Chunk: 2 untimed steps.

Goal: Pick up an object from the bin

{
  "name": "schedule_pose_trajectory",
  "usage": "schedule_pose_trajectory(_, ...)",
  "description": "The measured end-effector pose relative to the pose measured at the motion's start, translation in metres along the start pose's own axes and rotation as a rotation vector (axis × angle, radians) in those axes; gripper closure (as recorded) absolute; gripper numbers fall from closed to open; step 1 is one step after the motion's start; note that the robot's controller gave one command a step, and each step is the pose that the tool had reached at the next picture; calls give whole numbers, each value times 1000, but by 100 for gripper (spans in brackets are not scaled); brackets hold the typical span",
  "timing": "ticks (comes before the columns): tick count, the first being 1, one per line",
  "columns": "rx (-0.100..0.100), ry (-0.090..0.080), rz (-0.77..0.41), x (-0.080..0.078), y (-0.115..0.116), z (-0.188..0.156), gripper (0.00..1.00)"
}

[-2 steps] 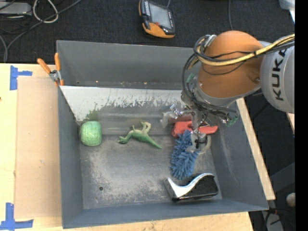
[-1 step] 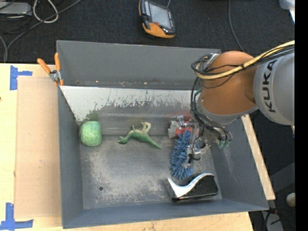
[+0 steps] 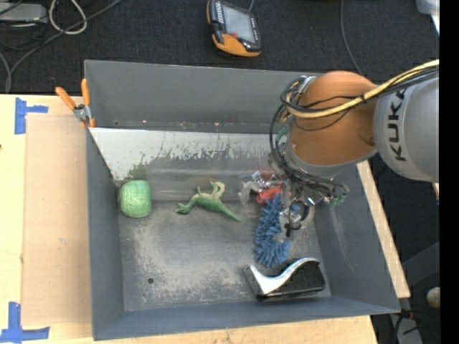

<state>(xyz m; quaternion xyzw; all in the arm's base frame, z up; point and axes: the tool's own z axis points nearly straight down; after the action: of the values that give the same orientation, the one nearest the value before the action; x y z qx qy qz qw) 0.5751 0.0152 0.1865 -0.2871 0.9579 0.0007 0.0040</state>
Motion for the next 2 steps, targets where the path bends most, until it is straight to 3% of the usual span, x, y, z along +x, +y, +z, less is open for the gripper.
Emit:
schedule_pose_trajectory(1, -5, 11, 133, 14, 4, 29, 0)
schedule_pose_trajectory(2, 0, -4, 187, -7, -36, -10, 0)
